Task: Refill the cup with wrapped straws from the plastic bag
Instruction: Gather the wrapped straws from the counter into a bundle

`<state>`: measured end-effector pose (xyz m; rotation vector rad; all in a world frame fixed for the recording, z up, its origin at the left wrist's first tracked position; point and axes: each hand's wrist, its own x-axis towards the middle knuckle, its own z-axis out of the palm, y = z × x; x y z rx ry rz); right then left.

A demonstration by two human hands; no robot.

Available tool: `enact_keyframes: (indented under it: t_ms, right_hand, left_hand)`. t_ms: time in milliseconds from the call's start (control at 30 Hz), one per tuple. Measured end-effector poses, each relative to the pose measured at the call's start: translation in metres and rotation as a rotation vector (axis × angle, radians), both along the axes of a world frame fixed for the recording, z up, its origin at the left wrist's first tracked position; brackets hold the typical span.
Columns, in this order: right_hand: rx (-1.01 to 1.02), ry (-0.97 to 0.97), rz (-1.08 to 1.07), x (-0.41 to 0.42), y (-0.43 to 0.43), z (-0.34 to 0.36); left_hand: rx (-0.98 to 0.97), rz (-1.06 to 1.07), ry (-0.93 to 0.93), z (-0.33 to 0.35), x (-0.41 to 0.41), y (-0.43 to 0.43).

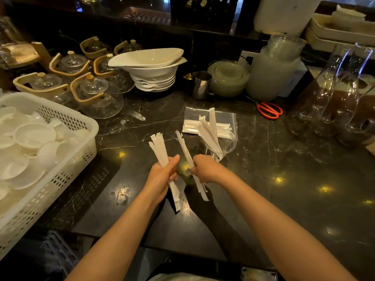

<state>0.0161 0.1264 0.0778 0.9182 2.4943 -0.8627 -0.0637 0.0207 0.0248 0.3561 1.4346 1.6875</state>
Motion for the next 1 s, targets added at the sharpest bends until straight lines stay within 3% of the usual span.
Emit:
enact_keyframes:
  t_ms: [167,400,700,833,1000]
  right_hand:
    - [-0.135,0.092,0.039,0.010,-0.007,0.031]
    - [-0.106,0.091,0.097,0.019,-0.017,0.037]
    - [-0.168,0.209,-0.070,0.038,-0.002,0.024]
    - [-0.158,0.373,-0.187,0.062,0.019,0.036]
    - [-0.332,0.561,-0.207,0.072,0.024,0.052]
  left_hand:
    - [0.125,-0.071,-0.097,0.012,0.005,0.007]
    - [0.029,-0.054,-0.076,0.020,0.013,0.019]
    - [0.027,-0.071,-0.056,0.021,0.026,0.032]
    - [0.037,-0.155,0.039,0.023,0.039,0.042]
    - [0.049,-0.287,0.261,0.032,0.056,0.045]
